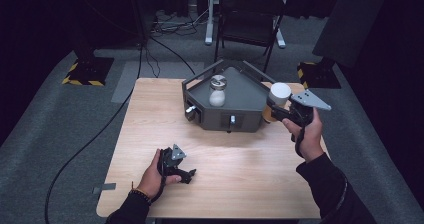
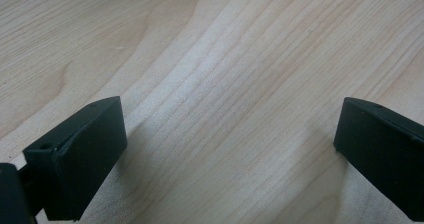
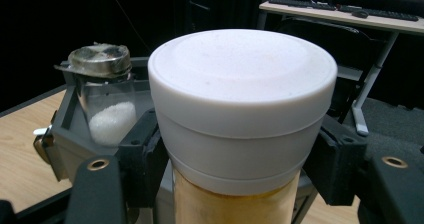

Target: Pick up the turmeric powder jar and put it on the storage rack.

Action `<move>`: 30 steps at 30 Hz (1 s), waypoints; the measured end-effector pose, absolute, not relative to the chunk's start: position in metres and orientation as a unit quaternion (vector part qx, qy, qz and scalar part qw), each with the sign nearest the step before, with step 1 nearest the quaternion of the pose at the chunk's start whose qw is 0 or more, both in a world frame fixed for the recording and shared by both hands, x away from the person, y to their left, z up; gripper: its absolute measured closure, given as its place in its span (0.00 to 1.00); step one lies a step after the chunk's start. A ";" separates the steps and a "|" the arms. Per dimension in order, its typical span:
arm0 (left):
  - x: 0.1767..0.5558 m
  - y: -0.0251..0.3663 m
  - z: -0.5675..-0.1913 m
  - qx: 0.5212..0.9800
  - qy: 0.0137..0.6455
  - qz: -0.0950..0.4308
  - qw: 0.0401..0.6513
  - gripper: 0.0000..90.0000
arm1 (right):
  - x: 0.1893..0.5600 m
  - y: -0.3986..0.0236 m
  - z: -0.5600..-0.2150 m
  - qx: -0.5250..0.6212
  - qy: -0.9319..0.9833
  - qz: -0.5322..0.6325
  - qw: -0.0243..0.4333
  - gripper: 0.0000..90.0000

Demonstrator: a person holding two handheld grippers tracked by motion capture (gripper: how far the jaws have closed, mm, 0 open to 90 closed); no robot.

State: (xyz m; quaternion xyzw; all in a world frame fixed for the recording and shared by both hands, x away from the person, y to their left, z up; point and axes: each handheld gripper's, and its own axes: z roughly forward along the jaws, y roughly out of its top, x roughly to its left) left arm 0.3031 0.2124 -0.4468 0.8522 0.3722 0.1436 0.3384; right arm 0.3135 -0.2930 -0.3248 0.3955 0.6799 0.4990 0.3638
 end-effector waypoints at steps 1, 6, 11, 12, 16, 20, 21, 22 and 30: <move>0.303 0.212 -0.447 0.852 0.372 0.144 0.338 0.00 | 0.316 -0.291 -0.324 0.395 0.680 0.499 0.365 0.37; 0.303 0.213 -0.447 0.852 0.371 0.144 0.339 0.00 | 0.330 -0.288 -0.321 0.396 0.677 0.507 0.357 0.38; 0.303 0.212 -0.447 0.852 0.372 0.144 0.339 0.00 | 0.340 -0.279 -0.317 0.395 0.676 0.506 0.361 0.38; 0.303 0.212 -0.447 0.852 0.372 0.144 0.338 0.00 | 0.342 -0.278 -0.317 0.395 0.676 0.507 0.361 0.37; 0.303 0.212 -0.447 0.852 0.372 0.144 0.338 0.00 | 0.351 -0.272 -0.318 0.400 0.676 0.505 0.359 0.38; 0.303 0.212 -0.447 0.852 0.373 0.144 0.339 0.00 | 0.361 -0.268 -0.322 0.408 0.672 0.507 0.354 0.38; 0.303 0.212 -0.447 0.852 0.373 0.144 0.339 0.00 | 0.363 -0.267 -0.322 0.409 0.672 0.506 0.353 0.38; 0.303 0.212 -0.447 0.852 0.373 0.144 0.339 0.00 | 0.365 -0.266 -0.322 0.409 0.672 0.506 0.354 0.38; 0.303 0.212 -0.447 0.852 0.372 0.144 0.339 0.00 | 0.382 -0.257 -0.327 0.420 0.671 0.501 0.350 0.38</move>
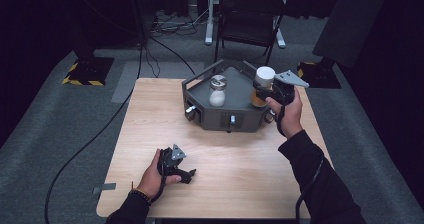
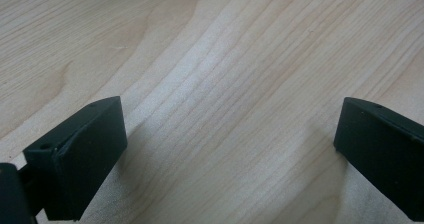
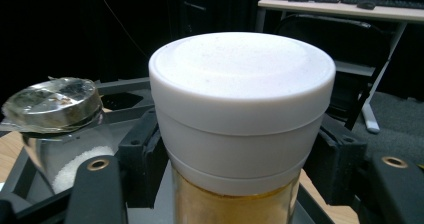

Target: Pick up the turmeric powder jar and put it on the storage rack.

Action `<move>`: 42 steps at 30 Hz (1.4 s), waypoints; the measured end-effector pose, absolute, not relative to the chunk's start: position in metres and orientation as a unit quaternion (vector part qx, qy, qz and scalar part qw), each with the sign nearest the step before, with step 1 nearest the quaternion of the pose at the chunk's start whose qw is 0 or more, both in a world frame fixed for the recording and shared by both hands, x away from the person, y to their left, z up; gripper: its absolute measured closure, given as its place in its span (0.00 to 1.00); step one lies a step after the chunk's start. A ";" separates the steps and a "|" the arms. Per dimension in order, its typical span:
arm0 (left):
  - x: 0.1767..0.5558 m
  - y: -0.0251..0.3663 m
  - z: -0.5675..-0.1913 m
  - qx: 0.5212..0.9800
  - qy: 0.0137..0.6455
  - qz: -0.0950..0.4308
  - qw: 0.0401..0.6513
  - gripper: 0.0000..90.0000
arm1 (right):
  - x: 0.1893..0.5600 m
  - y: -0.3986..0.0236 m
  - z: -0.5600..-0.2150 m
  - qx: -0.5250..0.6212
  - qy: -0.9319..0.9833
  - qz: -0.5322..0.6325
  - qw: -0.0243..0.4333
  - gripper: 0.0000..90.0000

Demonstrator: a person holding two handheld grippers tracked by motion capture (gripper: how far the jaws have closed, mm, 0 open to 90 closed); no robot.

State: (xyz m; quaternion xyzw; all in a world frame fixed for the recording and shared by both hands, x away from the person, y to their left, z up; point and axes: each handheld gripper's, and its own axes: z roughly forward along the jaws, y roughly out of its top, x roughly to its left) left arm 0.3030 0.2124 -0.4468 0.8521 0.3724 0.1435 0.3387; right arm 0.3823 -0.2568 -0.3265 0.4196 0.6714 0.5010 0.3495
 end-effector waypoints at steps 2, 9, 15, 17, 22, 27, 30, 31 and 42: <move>0.303 0.212 -0.447 0.852 0.372 0.144 0.339 0.00 | 0.386 -0.253 -0.328 0.420 0.673 0.497 0.351 0.37; 0.303 0.212 -0.447 0.852 0.371 0.146 0.339 0.00 | 0.395 -0.245 -0.332 0.425 0.671 0.496 0.351 0.37; 0.303 0.213 -0.447 0.853 0.369 0.145 0.340 0.00 | 0.400 -0.239 -0.336 0.429 0.675 0.491 0.346 0.37; 0.303 0.213 -0.447 0.853 0.368 0.146 0.341 0.00 | 0.401 -0.239 -0.337 0.429 0.676 0.490 0.344 0.37; 0.303 0.213 -0.447 0.853 0.370 0.144 0.340 0.00 | 0.402 -0.236 -0.339 0.430 0.678 0.488 0.342 0.37; 0.304 0.213 -0.447 0.853 0.370 0.144 0.340 0.00 | 0.402 -0.236 -0.341 0.430 0.677 0.491 0.340 0.37; 0.304 0.213 -0.447 0.853 0.369 0.143 0.340 0.00 | 0.402 -0.235 -0.341 0.433 0.675 0.490 0.342 0.36; 0.304 0.213 -0.447 0.853 0.369 0.143 0.340 0.00 | 0.402 -0.234 -0.342 0.434 0.673 0.490 0.345 0.36; 0.304 0.213 -0.447 0.853 0.369 0.144 0.340 0.00 | 0.396 -0.224 -0.348 0.412 0.677 0.473 0.386 0.19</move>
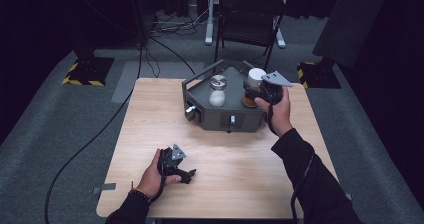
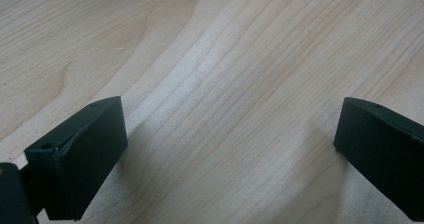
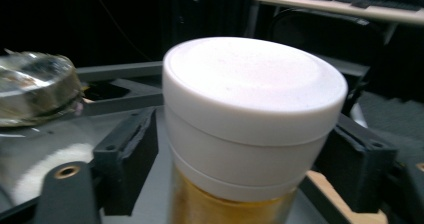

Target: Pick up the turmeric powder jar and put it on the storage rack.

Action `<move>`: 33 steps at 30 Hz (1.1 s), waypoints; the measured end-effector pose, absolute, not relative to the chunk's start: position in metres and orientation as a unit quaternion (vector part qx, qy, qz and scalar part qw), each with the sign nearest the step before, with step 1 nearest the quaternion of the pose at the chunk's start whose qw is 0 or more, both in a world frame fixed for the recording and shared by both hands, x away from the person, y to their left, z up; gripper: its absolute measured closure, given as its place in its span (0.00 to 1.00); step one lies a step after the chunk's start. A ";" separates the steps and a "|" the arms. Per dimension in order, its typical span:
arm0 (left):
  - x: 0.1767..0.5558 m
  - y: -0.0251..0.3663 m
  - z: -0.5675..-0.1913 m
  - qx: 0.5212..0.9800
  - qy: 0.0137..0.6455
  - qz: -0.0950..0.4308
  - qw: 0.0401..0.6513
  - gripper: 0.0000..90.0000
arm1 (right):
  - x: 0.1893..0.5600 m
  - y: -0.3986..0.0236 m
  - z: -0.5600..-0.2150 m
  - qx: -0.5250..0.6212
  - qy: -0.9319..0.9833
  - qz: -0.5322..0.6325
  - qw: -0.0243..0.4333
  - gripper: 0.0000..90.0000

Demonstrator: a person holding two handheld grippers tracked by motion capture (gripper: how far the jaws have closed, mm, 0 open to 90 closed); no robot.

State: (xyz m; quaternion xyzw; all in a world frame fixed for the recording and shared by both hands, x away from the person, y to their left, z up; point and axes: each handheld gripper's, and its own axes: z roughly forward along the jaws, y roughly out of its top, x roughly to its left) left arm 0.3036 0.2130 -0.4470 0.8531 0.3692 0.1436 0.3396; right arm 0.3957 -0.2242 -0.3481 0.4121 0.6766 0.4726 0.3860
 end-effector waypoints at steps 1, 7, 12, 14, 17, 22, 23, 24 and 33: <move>0.304 0.213 -0.447 0.853 0.369 0.143 0.340 0.00 | 0.394 -0.223 -0.350 0.400 0.680 0.468 0.398 0.14; 0.304 0.213 -0.447 0.853 0.369 0.143 0.340 0.00 | 0.385 -0.214 -0.355 0.375 0.686 0.449 0.433 0.05; 0.304 0.213 -0.447 0.853 0.369 0.143 0.340 0.00 | 0.379 -0.216 -0.356 0.366 0.688 0.447 0.439 0.05; 0.304 0.213 -0.447 0.853 0.369 0.143 0.340 0.00 | 0.376 -0.219 -0.357 0.367 0.688 0.448 0.438 0.05; 0.304 0.213 -0.447 0.853 0.369 0.144 0.340 0.00 | 0.372 -0.225 -0.358 0.367 0.689 0.451 0.433 0.05; 0.303 0.213 -0.447 0.853 0.370 0.144 0.340 0.00 | 0.366 -0.235 -0.365 0.361 0.692 0.456 0.427 0.05; 0.303 0.213 -0.447 0.853 0.370 0.144 0.339 0.00 | 0.365 -0.237 -0.367 0.361 0.693 0.458 0.425 0.05; 0.303 0.213 -0.447 0.853 0.370 0.144 0.340 0.00 | 0.364 -0.240 -0.368 0.359 0.694 0.459 0.423 0.05; 0.304 0.213 -0.447 0.853 0.371 0.144 0.339 0.00 | 0.342 -0.258 -0.382 0.330 0.697 0.478 0.421 0.05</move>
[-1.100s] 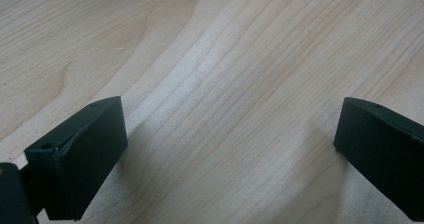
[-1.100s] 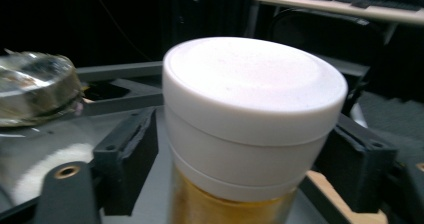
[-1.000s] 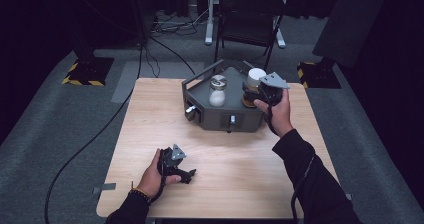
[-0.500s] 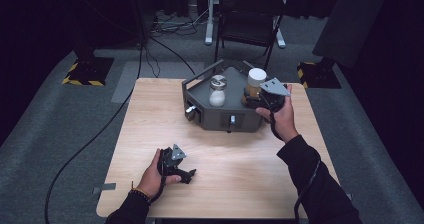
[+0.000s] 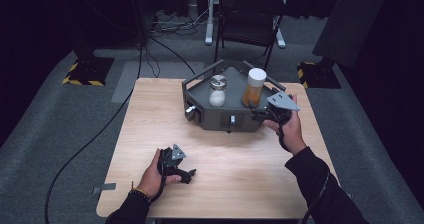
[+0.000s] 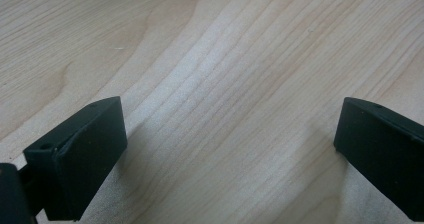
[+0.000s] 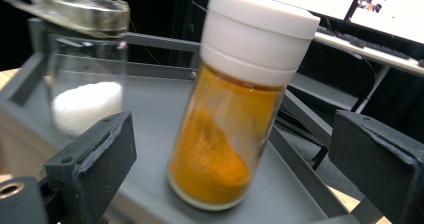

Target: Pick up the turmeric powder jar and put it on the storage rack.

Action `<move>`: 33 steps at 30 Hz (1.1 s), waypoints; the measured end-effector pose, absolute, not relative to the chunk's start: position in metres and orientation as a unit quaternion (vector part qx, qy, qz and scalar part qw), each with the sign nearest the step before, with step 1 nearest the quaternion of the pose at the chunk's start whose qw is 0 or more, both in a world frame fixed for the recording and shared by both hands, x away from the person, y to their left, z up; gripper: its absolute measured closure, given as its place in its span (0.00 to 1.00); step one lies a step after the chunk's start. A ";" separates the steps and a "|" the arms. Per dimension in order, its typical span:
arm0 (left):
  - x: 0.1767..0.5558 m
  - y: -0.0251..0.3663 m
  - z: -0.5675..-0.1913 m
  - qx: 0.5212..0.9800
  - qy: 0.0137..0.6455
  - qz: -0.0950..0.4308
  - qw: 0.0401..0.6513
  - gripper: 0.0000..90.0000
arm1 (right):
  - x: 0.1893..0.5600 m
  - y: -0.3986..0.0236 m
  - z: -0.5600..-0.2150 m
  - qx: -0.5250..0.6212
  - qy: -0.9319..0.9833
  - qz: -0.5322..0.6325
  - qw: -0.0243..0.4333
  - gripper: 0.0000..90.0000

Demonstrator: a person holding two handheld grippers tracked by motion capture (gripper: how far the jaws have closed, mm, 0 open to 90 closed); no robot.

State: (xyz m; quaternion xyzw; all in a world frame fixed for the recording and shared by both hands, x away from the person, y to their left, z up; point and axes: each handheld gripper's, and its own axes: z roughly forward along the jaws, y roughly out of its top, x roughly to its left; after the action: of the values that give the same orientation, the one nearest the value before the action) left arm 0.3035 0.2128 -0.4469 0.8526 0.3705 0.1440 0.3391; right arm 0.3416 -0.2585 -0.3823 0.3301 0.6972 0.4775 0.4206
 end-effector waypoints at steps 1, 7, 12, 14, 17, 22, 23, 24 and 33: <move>0.303 0.213 -0.447 0.853 0.371 0.144 0.339 0.00 | 0.338 -0.260 -0.385 0.322 0.701 0.476 0.423 0.05; 0.303 0.213 -0.447 0.852 0.371 0.144 0.339 0.00 | 0.322 -0.266 -0.396 0.303 0.718 0.467 0.417 0.05; 0.303 0.212 -0.447 0.852 0.372 0.144 0.339 0.00 | 0.308 -0.272 -0.402 0.288 0.734 0.453 0.416 0.05; 0.303 0.213 -0.447 0.853 0.371 0.144 0.339 0.00 | 0.304 -0.274 -0.405 0.287 0.740 0.449 0.410 0.05; 0.304 0.213 -0.447 0.852 0.371 0.144 0.339 0.00 | 0.299 -0.279 -0.411 0.288 0.745 0.448 0.401 0.05; 0.304 0.213 -0.447 0.852 0.371 0.144 0.339 0.00 | 0.293 -0.283 -0.418 0.290 0.752 0.443 0.393 0.05; 0.304 0.213 -0.447 0.852 0.371 0.144 0.339 0.00 | 0.292 -0.283 -0.419 0.290 0.753 0.442 0.390 0.05; 0.304 0.213 -0.447 0.852 0.371 0.144 0.339 0.00 | 0.291 -0.284 -0.420 0.290 0.755 0.441 0.388 0.05; 0.304 0.213 -0.447 0.853 0.370 0.145 0.339 0.00 | 0.281 -0.291 -0.430 0.282 0.772 0.428 0.374 0.05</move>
State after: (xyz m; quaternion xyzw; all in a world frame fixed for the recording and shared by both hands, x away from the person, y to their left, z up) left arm 0.3036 0.2125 -0.4468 0.8528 0.3702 0.1450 0.3386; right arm 0.2812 -0.2907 -0.4298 0.2823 0.7724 0.4284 0.3745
